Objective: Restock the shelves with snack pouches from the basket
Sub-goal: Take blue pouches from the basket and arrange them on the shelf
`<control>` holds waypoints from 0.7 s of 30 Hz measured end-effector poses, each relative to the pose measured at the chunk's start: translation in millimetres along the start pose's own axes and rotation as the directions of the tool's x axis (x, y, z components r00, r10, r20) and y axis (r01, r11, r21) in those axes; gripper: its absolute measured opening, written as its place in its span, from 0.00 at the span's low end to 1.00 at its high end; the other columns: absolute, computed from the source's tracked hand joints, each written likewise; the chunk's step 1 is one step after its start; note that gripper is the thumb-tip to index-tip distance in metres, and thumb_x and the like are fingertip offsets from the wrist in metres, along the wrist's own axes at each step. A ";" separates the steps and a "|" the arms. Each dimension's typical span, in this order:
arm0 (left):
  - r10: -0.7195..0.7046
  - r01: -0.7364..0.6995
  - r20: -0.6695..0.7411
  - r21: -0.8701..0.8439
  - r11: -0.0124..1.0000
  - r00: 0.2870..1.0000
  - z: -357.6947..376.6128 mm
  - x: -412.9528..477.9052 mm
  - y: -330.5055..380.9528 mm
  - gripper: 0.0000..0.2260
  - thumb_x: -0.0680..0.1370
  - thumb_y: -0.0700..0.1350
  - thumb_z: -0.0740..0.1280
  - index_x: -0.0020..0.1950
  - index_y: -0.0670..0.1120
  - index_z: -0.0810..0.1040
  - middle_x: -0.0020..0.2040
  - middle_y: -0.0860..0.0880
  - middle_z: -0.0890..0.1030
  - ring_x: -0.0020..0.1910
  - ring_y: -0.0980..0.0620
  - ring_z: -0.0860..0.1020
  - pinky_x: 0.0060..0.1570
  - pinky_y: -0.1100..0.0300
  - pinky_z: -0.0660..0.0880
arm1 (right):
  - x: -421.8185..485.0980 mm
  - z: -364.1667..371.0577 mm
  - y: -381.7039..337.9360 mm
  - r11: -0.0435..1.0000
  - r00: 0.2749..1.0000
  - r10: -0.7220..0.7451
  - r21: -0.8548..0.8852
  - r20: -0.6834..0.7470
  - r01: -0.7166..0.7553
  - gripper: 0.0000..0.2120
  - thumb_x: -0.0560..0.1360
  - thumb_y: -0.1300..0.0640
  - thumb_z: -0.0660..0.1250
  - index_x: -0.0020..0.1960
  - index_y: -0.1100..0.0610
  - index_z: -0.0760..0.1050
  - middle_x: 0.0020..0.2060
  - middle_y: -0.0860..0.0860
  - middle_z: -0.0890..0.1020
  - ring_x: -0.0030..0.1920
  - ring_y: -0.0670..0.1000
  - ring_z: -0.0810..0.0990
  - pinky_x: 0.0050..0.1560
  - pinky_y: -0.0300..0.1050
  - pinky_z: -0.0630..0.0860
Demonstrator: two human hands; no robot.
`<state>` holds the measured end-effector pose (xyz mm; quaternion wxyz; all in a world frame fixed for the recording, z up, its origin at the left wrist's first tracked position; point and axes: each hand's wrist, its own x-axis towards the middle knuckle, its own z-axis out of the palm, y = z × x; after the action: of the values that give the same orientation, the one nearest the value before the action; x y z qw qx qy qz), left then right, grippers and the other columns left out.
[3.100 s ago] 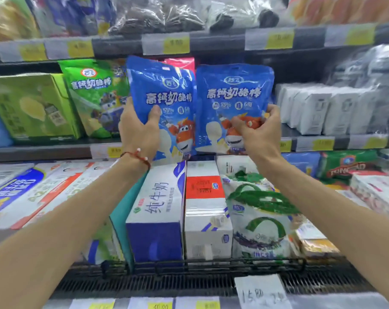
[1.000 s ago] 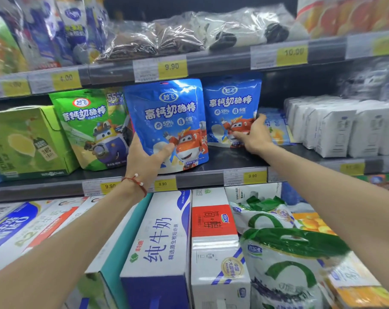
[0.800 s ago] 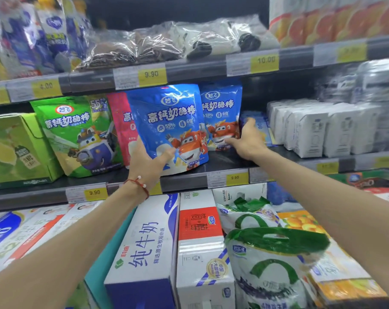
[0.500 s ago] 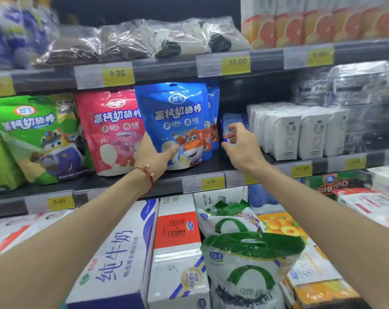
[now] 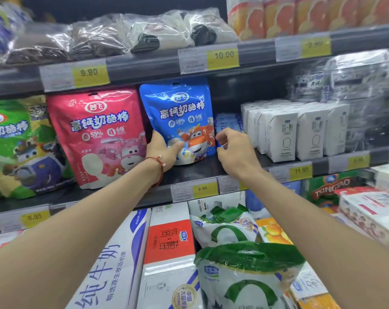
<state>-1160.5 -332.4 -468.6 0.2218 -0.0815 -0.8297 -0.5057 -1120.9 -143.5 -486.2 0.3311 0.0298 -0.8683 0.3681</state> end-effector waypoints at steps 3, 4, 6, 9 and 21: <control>-0.043 0.043 -0.002 0.045 0.998 0.999 13.5 9.6 4.5 0.24 0.76 0.46 0.71 0.67 0.42 0.65 0.63 0.45 0.75 0.59 0.46 0.76 0.56 0.58 0.71 | 0.5 0.7 1.3 1.000 1.000 0.002 -0.009 0.008 -0.002 0.14 0.77 0.67 0.66 0.60 0.55 0.78 0.56 0.52 0.80 0.55 0.51 0.77 0.51 0.42 0.74; -0.058 0.058 -0.008 0.060 0.997 0.998 17.3 12.4 5.8 0.25 0.76 0.46 0.70 0.68 0.41 0.64 0.64 0.44 0.75 0.60 0.45 0.75 0.55 0.60 0.68 | 1.2 1.0 2.0 1.000 1.000 0.000 -0.015 0.009 0.001 0.15 0.77 0.67 0.66 0.61 0.55 0.78 0.57 0.52 0.80 0.56 0.51 0.77 0.51 0.41 0.73; -0.070 0.072 -0.030 0.078 0.994 0.997 21.5 17.6 6.8 0.26 0.77 0.46 0.70 0.69 0.40 0.63 0.66 0.44 0.74 0.63 0.44 0.74 0.56 0.60 0.67 | 2.3 2.0 3.5 1.000 1.000 0.000 -0.010 0.008 0.000 0.15 0.77 0.67 0.66 0.61 0.54 0.78 0.57 0.51 0.78 0.56 0.50 0.77 0.51 0.40 0.72; -0.071 0.078 -0.072 0.104 0.992 0.995 28.2 27.8 1.7 0.26 0.76 0.46 0.71 0.68 0.39 0.64 0.65 0.42 0.74 0.63 0.43 0.74 0.58 0.57 0.69 | 4.7 5.7 5.9 1.000 1.000 0.002 0.002 0.009 -0.002 0.15 0.78 0.66 0.66 0.62 0.54 0.78 0.56 0.49 0.76 0.56 0.50 0.77 0.52 0.41 0.73; -0.182 0.199 -0.091 0.250 0.948 0.979 21.4 25.4 5.0 0.37 0.76 0.50 0.71 0.73 0.35 0.54 0.72 0.36 0.66 0.69 0.38 0.68 0.64 0.51 0.67 | -1.1 1.8 -3.3 0.998 0.999 -0.040 -0.045 0.010 0.040 0.11 0.75 0.60 0.66 0.56 0.56 0.82 0.51 0.52 0.82 0.54 0.52 0.77 0.55 0.50 0.79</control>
<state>-1187.3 -313.5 -461.5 0.2080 0.0454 -0.8845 -0.4152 -1120.1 -147.3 -485.8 0.3349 0.0413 -0.8772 0.3417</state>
